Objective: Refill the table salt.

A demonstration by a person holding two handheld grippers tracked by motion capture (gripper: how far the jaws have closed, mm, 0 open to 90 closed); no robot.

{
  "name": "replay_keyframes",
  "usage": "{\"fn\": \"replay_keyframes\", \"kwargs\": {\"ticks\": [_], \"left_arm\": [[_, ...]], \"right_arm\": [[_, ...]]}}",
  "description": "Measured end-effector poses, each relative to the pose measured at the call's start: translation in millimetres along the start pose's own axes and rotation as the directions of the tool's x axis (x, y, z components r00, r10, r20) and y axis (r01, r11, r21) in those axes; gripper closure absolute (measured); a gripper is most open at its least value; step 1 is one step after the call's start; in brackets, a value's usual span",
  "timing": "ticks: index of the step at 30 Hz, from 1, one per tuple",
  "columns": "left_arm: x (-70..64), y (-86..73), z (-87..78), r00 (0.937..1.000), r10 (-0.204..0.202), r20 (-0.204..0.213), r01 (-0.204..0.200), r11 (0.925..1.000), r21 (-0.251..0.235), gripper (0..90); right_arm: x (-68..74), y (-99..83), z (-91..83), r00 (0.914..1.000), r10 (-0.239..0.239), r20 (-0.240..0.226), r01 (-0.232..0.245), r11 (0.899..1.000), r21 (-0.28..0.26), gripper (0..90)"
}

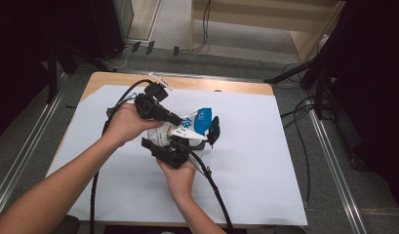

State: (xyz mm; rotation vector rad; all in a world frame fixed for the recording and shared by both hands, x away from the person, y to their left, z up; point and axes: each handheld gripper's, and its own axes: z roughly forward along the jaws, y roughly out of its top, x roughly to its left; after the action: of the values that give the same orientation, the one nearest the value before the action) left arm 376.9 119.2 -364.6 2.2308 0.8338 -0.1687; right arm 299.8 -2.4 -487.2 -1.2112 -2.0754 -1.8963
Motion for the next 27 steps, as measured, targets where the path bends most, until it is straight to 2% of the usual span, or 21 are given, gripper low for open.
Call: {"fn": "replay_keyframes", "kwargs": {"ticks": [27], "left_arm": [[0.6, -0.2, -1.8, 1.0, -0.004, 0.002, 0.004, 1.0, 0.0, 88.6]], "right_arm": [[1.6, 1.2, 1.2, 1.0, 0.0, -0.004, 0.0, 1.0, 0.005, 68.9]]}}
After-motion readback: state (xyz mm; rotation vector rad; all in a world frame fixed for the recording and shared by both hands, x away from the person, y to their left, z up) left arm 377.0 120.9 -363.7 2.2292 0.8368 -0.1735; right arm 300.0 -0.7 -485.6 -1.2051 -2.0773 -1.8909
